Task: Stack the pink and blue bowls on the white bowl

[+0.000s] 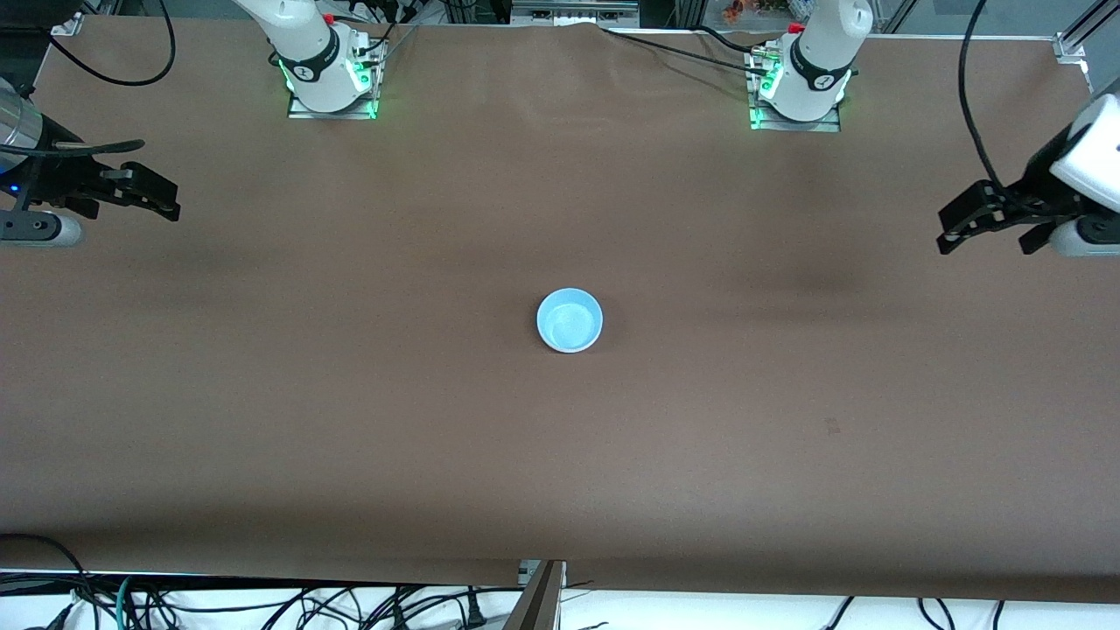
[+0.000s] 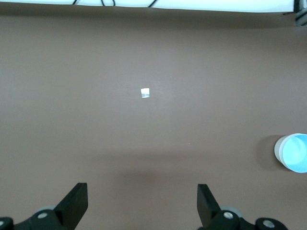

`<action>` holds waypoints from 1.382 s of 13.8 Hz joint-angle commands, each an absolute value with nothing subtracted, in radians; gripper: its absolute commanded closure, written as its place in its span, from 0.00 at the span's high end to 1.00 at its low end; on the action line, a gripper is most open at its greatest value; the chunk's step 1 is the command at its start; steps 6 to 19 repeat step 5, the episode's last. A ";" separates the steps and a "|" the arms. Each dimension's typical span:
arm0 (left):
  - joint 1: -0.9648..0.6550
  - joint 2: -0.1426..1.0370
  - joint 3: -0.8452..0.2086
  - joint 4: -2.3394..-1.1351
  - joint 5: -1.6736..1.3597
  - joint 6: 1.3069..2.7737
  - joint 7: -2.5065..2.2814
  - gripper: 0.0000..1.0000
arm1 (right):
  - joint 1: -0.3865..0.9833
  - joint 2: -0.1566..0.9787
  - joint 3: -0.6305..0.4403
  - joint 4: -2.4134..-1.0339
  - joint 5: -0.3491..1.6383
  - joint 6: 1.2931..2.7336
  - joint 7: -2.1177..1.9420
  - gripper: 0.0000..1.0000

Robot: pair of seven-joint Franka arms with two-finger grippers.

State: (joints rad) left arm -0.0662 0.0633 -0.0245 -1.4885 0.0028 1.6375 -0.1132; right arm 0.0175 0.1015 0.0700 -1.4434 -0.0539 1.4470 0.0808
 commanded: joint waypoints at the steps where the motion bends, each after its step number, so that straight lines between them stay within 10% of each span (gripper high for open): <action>1: -0.071 0.083 -0.034 -1.471 0.017 1.640 -0.094 1.00 | 0.009 0.086 0.074 -1.454 -0.060 1.425 0.061 1.00; 19: -0.074 0.107 -0.032 -1.419 0.020 1.641 -0.086 1.00 | 0.009 0.089 0.069 -1.451 -0.057 1.425 0.072 1.00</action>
